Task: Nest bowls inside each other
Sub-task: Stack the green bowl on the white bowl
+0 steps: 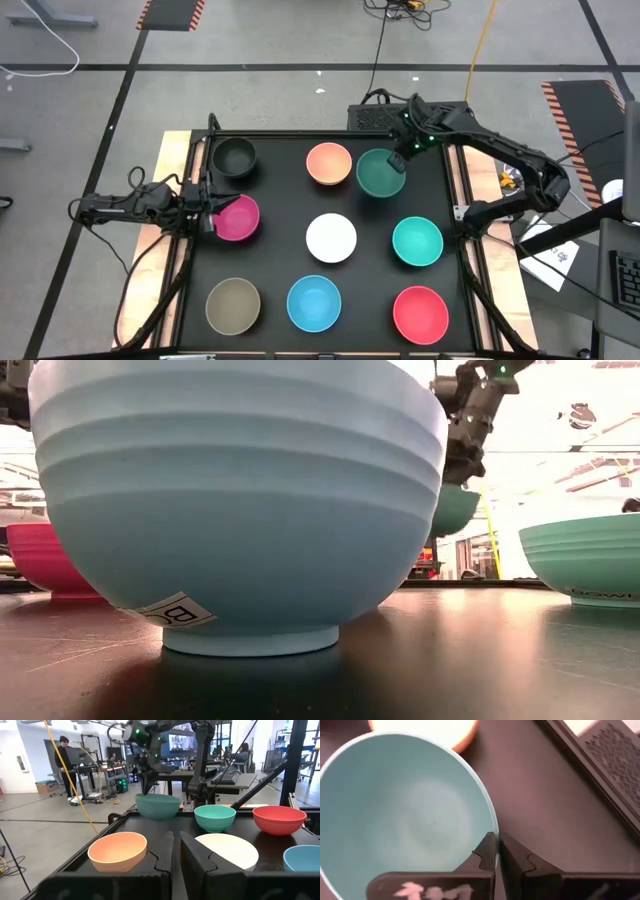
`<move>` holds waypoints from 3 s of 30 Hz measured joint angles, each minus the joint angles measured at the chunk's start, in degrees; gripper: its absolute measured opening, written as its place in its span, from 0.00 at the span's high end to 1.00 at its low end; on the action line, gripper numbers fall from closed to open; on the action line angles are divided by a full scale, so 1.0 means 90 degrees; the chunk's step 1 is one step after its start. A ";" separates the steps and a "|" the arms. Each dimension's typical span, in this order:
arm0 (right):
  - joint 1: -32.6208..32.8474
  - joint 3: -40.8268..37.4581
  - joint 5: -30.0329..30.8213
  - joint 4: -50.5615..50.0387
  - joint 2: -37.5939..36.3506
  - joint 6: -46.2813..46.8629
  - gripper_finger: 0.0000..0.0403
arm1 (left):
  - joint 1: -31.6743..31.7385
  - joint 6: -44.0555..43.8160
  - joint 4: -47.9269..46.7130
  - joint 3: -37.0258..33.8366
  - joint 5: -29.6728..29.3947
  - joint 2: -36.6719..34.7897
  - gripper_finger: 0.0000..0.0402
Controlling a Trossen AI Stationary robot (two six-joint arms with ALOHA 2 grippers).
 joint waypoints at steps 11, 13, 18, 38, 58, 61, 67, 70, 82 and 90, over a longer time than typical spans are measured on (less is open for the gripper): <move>0.1333 0.0844 -0.0090 -0.0216 0.0481 0.0500 1.00 | -0.0001 -0.0046 0.0000 0.0000 0.0001 0.0000 0.92; 0.1512 0.1004 -0.0028 -0.0243 0.0733 0.0526 1.00 | -0.0001 -0.0044 0.0000 0.0000 0.0001 0.0000 0.92; 0.1893 0.1410 0.0226 -0.0389 0.1300 0.0505 1.00 | -0.0006 -0.0046 0.0000 0.0000 0.0053 -0.0002 0.92; 0.2836 0.2326 0.0218 -0.0476 0.1695 0.0611 1.00 | -0.0006 -0.0100 -0.0007 0.0000 0.0174 0.0000 0.92; 0.3439 0.2323 -0.0088 -0.0217 0.2621 0.0920 1.00 | -0.0006 -0.0095 -0.0039 0.0000 0.0307 -0.0002 0.92; 0.3441 0.2325 -0.0093 -0.0088 0.2616 0.0924 1.00 | -0.0006 -0.0097 -0.0042 0.0000 0.0334 -0.0002 0.92; 0.3536 0.2326 -0.0133 0.0028 0.2618 0.0942 1.00 | -0.0006 -0.0092 -0.0090 0.0000 0.0336 -0.0002 0.92; 0.3569 0.2326 -0.0369 0.0149 0.2618 0.0952 1.00 | -0.0006 -0.0092 -0.0090 0.0000 0.0339 -0.0002 0.92; 0.3609 0.2319 -0.0388 0.0229 0.2979 0.0950 1.00 | -0.0006 -0.0146 -0.0180 0.0000 0.0341 -0.0001 0.92; 0.3609 0.2321 -0.0393 0.0370 0.2963 0.0880 1.00 | -0.0006 -0.0151 -0.0182 0.0000 0.0378 -0.0002 0.92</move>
